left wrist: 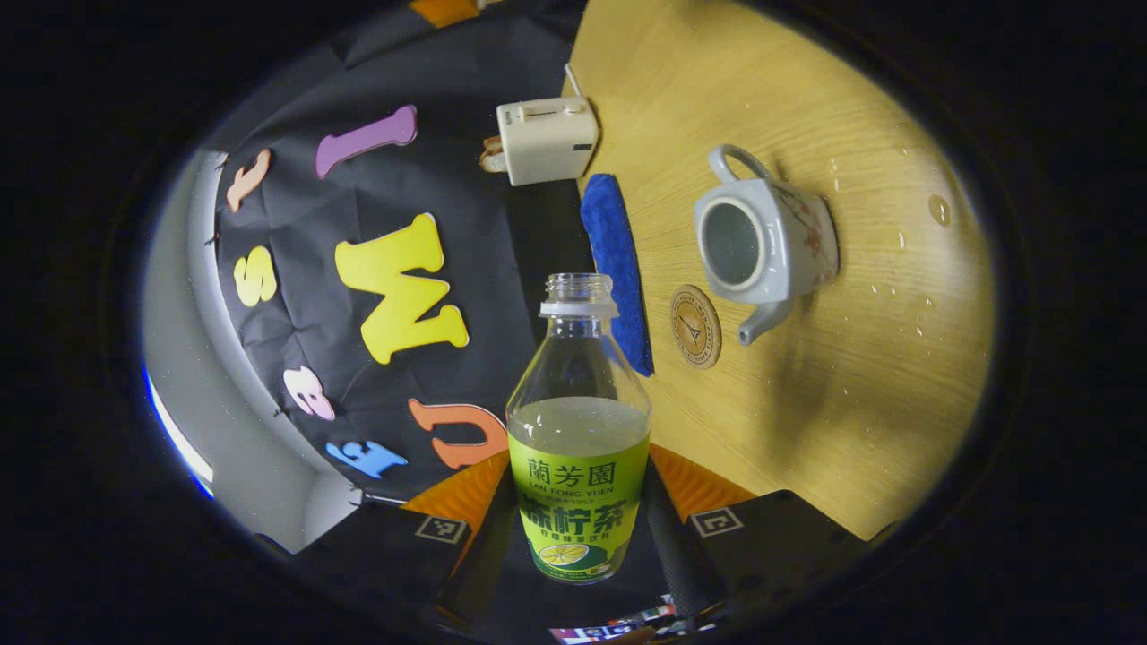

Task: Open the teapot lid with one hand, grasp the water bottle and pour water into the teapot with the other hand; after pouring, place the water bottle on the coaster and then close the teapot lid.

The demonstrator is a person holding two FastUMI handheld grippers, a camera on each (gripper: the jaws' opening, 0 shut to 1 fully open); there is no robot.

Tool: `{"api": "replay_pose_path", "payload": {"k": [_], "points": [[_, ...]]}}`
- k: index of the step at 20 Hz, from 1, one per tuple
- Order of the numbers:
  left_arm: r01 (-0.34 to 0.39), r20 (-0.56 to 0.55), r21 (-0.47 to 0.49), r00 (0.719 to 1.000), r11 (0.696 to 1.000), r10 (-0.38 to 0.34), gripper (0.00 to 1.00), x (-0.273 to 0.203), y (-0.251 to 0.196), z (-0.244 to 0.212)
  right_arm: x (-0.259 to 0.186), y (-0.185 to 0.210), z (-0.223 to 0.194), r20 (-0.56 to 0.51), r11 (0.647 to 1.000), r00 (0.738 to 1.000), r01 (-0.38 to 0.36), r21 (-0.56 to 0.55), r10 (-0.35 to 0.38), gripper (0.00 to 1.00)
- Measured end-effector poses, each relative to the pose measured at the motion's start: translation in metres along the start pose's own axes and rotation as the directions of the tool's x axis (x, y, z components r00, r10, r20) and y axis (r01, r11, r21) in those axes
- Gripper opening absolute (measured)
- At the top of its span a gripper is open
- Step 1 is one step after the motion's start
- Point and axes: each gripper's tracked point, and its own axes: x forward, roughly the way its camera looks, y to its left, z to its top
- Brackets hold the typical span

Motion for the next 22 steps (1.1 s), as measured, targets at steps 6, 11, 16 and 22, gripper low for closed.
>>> {"api": "replay_pose_path", "payload": {"k": [6, 11, 16, 22], "points": [[0.032, 0.033, -0.490, 0.999, 0.871, -0.018, 0.75, 0.003, 0.003, -0.004, 0.004, 0.005, -0.006, -0.009, 1.000, 1.000, -0.002, -0.005, 0.001, 0.00], [0.046, 0.075, -0.792, 0.997, 0.609, 0.023, 0.76, 0.022, 0.018, -0.003, 0.003, 0.023, -0.011, -0.032, 0.998, 0.998, -0.056, 0.033, 0.057, 0.00], [0.151, 0.171, -0.961, 0.983, 0.232, 0.071, 0.77, 0.047, 0.020, 0.013, 0.002, 0.029, -0.004, 0.007, 0.999, 0.999, -0.036, 0.020, 0.036, 0.00], [0.218, 0.214, -0.976, 0.969, -0.025, 0.123, 0.78, 0.104, 0.010, 0.031, 0.001, 0.046, -0.002, 0.051, 0.998, 0.998, -0.048, 0.032, 0.046, 0.00]]}}
